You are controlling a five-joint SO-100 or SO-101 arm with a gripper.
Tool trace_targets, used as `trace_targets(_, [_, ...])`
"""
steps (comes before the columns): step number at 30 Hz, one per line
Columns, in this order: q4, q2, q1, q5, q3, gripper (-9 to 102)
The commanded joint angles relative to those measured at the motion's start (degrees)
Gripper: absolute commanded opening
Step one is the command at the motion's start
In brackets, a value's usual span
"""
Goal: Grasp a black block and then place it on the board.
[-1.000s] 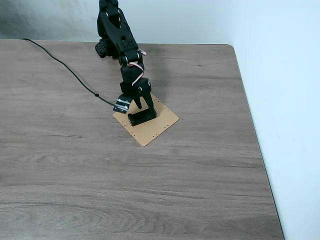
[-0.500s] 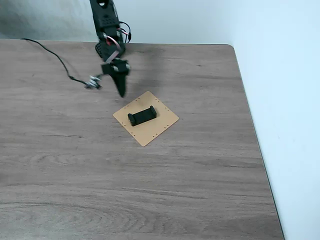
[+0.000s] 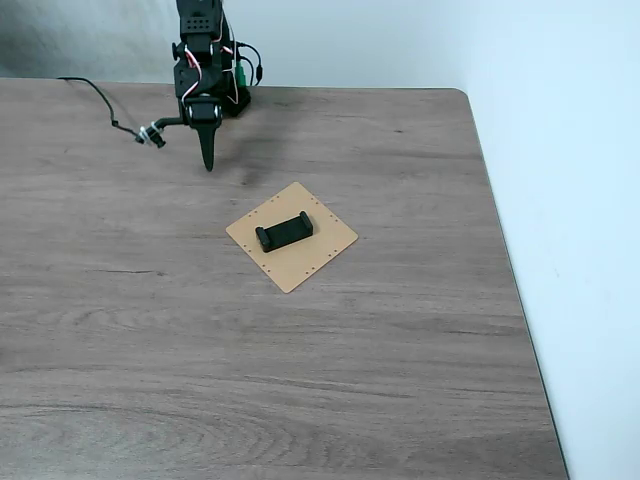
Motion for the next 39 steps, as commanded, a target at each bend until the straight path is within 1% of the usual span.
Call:
trace_targets(1, [-1.05,9.32,0.35,1.76,6.50,0])
trace_targets(8, [3.60,27.07,-2.64,10.11,17.40,0])
trace_targets(18, [10.11,46.05,-2.90,11.16,29.71,0])
trace_targets(25, [14.15,47.29,-3.25,10.37,30.15,0])
trace_targets(39, [14.15,47.29,-3.25,10.20,30.15,0])
